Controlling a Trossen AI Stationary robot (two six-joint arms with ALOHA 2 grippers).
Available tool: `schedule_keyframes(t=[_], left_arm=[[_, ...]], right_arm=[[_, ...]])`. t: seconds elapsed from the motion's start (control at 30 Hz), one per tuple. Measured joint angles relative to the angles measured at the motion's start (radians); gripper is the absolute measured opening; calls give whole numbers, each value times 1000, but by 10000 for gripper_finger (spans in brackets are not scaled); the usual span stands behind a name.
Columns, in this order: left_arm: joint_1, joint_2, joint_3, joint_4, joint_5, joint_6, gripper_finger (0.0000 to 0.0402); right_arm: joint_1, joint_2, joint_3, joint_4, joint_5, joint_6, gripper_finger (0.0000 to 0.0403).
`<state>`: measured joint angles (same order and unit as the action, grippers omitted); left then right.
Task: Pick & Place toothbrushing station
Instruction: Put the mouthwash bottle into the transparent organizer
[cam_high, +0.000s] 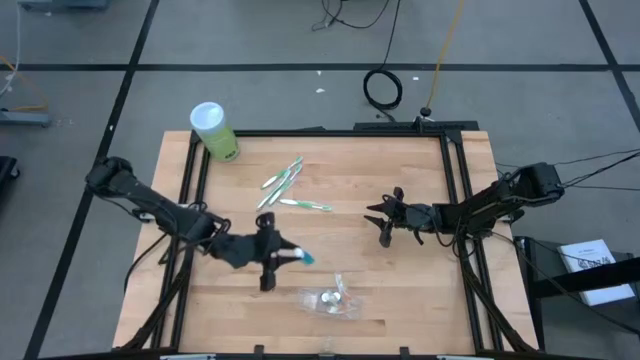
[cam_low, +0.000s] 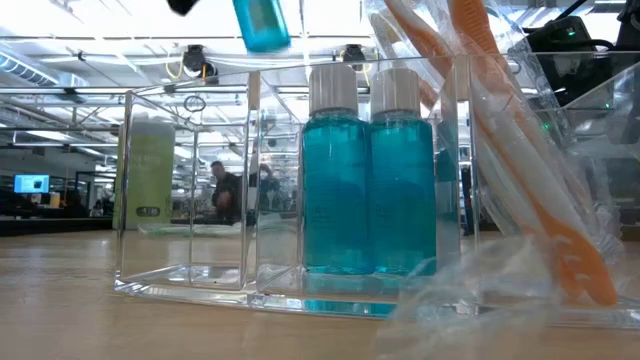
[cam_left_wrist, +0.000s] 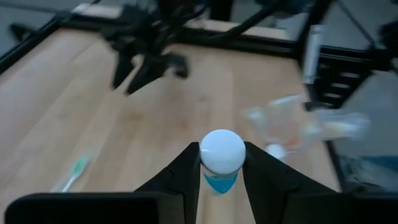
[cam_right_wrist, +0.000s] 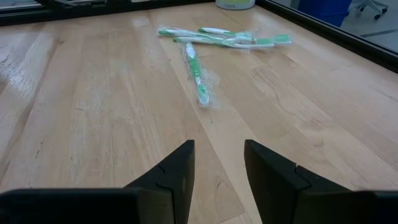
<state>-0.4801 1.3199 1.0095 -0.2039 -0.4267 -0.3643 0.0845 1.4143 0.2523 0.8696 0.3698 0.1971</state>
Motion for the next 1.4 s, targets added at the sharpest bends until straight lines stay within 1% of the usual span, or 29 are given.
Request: schedule_keyframes(t=[0.1, 0.2, 0.33, 0.43, 0.5, 0.57, 0.7, 0.93, 1.13, 1.27, 1.4], left_arm=[[-31, 36, 55, 4, 0, 15, 105], [-50, 102, 119, -14, 5, 17, 105], [-64, 219, 238, -74, 90, 61, 106], [-77, 307, 329, -124, 170, 138, 106], [-87, 354, 378, -165, 197, 177, 106], [-95, 388, 412, -167, 215, 210, 106], [-93, 432, 431, -151, 228, 249, 106], [-67, 512, 431, -143, 229, 230, 106], [-56, 560, 431, -124, 256, 205, 106], [-57, 585, 431, -71, 294, 209, 106], [-57, 596, 426, -54, 315, 210, 106]], right_arm=[[0, 0, 0, 0, 0, 0, 130], [0, 0, 0, 0, 0, 0, 130], [0, 0, 0, 0, 0, 0, 130], [0, 0, 0, 1, 0, 0, 130], [0, 0, 0, 0, 0, 0, 130], [0, 0, 0, 1, 0, 0, 130], [0, 0, 0, 1, 0, 0, 130], [0, 0, 0, 7, -1, 0, 130], [0, 0, 0, 8, -1, 0, 130], [0, 0, 0, 8, -1, 0, 130], [0, 0, 0, 8, -1, 0, 130]])
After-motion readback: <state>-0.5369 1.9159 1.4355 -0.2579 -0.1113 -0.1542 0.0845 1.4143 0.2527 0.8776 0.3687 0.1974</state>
